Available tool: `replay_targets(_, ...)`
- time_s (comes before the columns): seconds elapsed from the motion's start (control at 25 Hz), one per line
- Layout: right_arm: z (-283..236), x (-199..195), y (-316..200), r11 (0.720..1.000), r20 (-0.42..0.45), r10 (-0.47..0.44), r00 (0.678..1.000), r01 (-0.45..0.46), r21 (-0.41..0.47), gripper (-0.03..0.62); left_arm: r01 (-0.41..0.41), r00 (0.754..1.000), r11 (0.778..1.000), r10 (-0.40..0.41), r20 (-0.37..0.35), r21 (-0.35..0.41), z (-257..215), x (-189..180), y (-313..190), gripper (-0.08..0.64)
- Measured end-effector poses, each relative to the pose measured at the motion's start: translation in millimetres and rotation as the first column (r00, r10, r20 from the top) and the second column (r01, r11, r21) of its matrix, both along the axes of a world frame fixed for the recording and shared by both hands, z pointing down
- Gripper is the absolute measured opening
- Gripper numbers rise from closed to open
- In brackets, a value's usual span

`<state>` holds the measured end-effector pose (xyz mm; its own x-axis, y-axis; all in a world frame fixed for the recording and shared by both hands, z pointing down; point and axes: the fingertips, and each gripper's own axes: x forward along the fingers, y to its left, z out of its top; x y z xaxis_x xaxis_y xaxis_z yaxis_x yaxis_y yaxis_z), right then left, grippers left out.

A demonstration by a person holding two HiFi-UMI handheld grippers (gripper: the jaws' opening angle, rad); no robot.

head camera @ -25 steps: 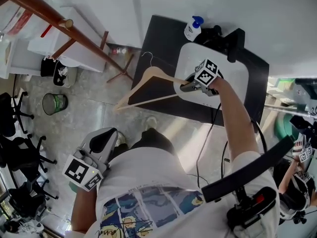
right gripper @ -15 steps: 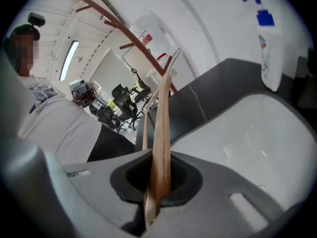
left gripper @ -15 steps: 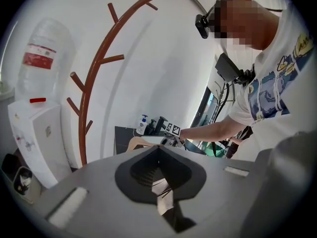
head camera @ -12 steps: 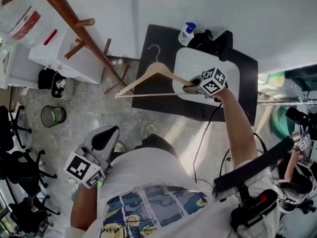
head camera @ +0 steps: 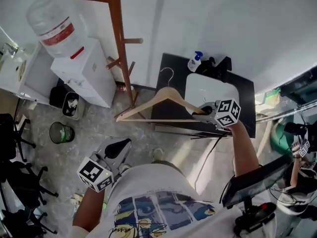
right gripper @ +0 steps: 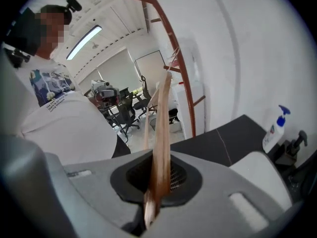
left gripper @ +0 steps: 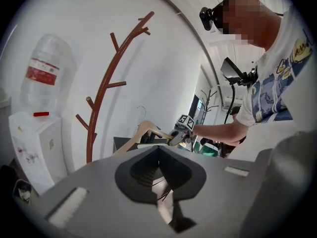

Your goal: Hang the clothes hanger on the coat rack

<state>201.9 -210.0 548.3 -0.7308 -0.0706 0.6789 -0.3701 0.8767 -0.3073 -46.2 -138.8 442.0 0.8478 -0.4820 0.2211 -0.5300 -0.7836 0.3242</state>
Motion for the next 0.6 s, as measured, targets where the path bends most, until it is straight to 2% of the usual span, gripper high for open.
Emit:
replay_targets(0.12, -45, -30, 17, 0.997, 0.023, -0.021, 1.0, 0.019, 0.076, 0.005, -0.048, 0.999, 0.999, 0.048, 0.001, 0.022, -2, -15, 21, 0.003)
replay_targets(0.28, -111, -69, 25, 0.982, 0.09, -0.036, 0.995, 0.018, 0.188, 0.005, -0.057, 0.998, 0.998, 0.058, -0.027, 0.021, -5, -40, 46, 0.003)
replay_targets(0.6, -247, -127, -6, 0.91, 0.162, -0.093, 0.982, 0.018, 0.415, 0.005, -0.036, 0.998, 0.997, 0.039, -0.05, 0.063, -22, -86, 78, 0.003)
